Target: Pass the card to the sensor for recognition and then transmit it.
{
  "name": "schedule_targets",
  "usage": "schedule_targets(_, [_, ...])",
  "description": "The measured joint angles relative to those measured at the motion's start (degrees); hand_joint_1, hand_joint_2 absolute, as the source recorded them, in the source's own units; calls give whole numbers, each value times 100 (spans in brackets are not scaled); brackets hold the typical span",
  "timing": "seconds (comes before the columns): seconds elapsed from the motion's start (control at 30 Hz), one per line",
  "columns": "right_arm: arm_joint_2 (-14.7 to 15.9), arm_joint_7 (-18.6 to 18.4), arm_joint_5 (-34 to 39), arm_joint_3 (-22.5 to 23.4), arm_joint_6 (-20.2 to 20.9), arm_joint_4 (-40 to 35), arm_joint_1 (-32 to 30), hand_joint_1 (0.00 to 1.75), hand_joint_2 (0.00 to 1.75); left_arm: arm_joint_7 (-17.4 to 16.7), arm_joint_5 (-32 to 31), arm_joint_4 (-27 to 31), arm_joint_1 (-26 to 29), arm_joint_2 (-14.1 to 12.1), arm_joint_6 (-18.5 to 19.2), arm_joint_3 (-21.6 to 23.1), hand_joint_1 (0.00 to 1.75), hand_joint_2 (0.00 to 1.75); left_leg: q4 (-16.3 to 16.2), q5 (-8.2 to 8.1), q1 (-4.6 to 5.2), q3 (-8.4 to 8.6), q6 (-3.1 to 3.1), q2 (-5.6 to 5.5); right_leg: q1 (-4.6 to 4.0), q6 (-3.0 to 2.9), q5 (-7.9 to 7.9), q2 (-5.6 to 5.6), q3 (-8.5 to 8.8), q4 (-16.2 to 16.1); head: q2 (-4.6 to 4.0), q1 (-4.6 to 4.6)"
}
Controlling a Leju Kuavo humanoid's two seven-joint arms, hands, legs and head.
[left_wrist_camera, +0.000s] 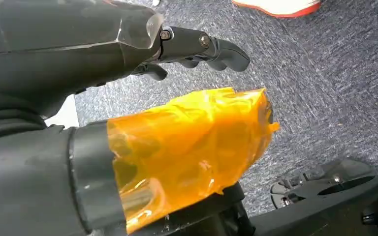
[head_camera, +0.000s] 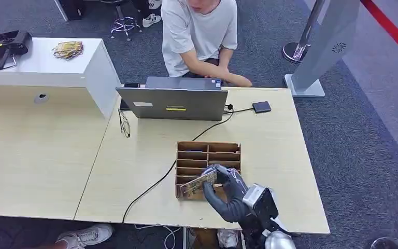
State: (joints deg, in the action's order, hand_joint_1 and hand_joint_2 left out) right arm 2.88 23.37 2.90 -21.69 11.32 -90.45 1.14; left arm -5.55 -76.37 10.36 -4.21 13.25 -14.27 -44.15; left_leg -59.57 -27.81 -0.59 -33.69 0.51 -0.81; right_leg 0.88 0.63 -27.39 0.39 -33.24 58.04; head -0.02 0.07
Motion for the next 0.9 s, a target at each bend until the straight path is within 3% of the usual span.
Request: schedule_targets(0.9, [321,-42,241,849,169,737,-275,175,175,0,18,0,0,-2,-70,-15,0,0,0,-2,0,-1,-2,0,0,0,0,0,-1,-1,0,0])
